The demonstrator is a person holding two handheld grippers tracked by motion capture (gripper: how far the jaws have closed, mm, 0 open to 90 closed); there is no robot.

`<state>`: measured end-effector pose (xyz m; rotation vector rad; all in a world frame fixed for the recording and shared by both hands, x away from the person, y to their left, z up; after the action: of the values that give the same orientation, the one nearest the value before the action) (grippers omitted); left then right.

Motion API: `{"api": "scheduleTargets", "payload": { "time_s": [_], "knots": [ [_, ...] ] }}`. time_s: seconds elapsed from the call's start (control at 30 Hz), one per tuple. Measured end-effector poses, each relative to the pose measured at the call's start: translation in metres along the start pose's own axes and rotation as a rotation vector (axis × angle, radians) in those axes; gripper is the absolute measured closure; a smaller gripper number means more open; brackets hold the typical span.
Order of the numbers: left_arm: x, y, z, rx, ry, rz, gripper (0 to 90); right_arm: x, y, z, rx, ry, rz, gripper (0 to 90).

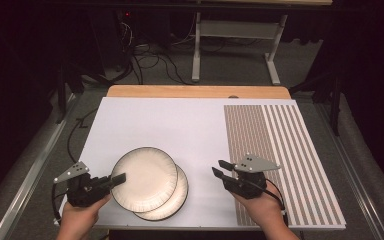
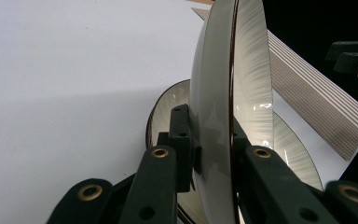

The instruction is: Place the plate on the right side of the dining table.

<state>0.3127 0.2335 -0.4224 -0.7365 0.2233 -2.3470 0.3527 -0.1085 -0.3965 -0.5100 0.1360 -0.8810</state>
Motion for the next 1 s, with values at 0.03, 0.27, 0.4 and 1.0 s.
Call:
{"api": "scheduleTargets", "payload": {
  "time_s": [0.03, 0.27, 0.4, 1.0],
  "knots": [
    [0.001, 0.0, 0.0, 0.002, 0.006, 0.0, 80.1, 0.005, -0.004, 0.0, 0.015, 0.007, -0.014, 62.0],
    [0.001, -0.003, 0.002, 0.025, 0.042, 0.018, 80.3, 0.019, -0.02, -0.004, 0.041, 0.032, -0.051, 51.7],
    [0.001, -0.005, 0.004, 0.041, 0.068, 0.036, 80.4, 0.026, -0.028, -0.005, 0.068, 0.042, -0.066, 44.7],
    [0.009, -0.013, 0.014, 0.107, 0.292, 0.178, 80.4, 0.037, -0.047, -0.011, 0.12, 0.071, -0.12, 0.6]
  ]
}}
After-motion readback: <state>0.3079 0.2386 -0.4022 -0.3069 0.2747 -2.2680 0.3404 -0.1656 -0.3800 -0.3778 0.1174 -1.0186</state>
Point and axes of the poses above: each handheld gripper's, and its own axes: y roughly forward along the jaws, z roughly out of its top, x roughly to its right, the point moved 7 cm from there along y, roughly forward along the jaws, and after that the axes turned 10 degrees about -z, right-handed, at the moved point
